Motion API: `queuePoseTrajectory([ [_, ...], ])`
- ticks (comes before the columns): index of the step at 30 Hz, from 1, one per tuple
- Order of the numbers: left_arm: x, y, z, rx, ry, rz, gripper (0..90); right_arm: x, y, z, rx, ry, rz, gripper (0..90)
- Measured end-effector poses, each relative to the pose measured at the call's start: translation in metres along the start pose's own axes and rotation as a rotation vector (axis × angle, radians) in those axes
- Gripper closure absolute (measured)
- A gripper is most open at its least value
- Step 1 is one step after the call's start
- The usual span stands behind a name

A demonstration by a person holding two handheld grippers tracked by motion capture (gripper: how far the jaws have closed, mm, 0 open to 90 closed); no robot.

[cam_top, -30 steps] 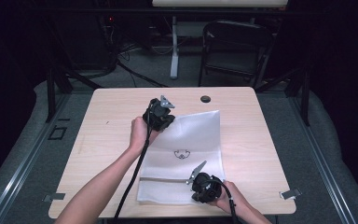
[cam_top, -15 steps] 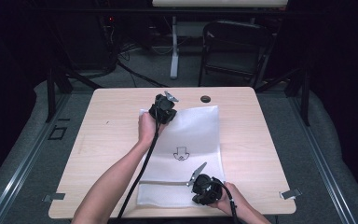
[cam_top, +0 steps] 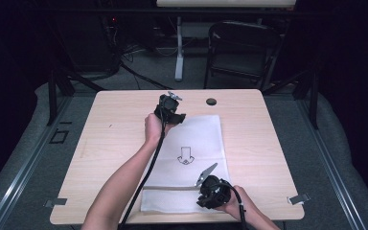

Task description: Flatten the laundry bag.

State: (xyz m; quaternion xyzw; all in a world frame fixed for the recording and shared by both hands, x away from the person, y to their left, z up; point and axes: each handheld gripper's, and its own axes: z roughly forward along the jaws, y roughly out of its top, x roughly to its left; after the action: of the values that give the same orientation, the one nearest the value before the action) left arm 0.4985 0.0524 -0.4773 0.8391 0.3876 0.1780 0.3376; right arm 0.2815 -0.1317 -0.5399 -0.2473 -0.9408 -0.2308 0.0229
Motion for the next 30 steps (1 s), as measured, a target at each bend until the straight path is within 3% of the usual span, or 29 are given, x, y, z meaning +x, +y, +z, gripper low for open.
queuePoseTrajectory([
  [4,-0.002,0.0,-0.008,-0.02,-0.018,0.007,30.7,-0.006,-0.001,-0.012,-0.028,-0.011,0.026,67.1],
  [6,-0.004,-0.001,-0.015,-0.026,-0.046,0.013,22.4,-0.014,-0.005,-0.023,-0.058,-0.036,0.064,52.6],
  [7,-0.006,-0.003,-0.018,-0.026,-0.059,0.016,22.4,-0.014,-0.005,-0.023,-0.058,-0.036,0.064,52.6],
  [10,-0.014,-0.01,-0.027,-0.038,-0.093,0.031,15.8,-0.024,-0.012,-0.034,-0.094,-0.048,0.092,34.4],
  [12,-0.02,-0.015,-0.034,-0.044,-0.118,0.047,13.1,-0.032,-0.019,-0.046,-0.103,-0.085,0.117,19.8],
  [13,-0.023,-0.018,-0.038,-0.046,-0.131,0.051,12.2,-0.032,-0.019,-0.046,-0.103,-0.085,0.117,19.8],
  [14,-0.026,-0.021,-0.041,-0.047,-0.142,0.053,11.3,-0.036,-0.025,-0.053,-0.125,-0.105,0.147,14.9],
  [15,-0.032,-0.028,-0.049,-0.061,-0.169,0.059,10.3,-0.039,-0.029,-0.056,-0.125,-0.126,0.148,14.5],
  [17,-0.035,-0.031,-0.053,-0.063,-0.176,0.068,10.1,-0.041,-0.032,-0.059,-0.138,-0.124,0.163,13.9],
  [20,-0.045,-0.047,-0.065,-0.078,-0.224,0.07,7.0,-0.049,-0.041,-0.064,-0.164,-0.146,0.183,12.6],
  [24,-0.057,-0.062,-0.076,-0.079,-0.243,0.095,5.5,-0.05,-0.043,-0.066,-0.159,-0.156,0.185,12.3],
  [30,-0.071,-0.082,-0.078,-0.054,-0.266,0.134,4.5,-0.055,-0.046,-0.065,-0.155,-0.159,0.187,14.6],
])
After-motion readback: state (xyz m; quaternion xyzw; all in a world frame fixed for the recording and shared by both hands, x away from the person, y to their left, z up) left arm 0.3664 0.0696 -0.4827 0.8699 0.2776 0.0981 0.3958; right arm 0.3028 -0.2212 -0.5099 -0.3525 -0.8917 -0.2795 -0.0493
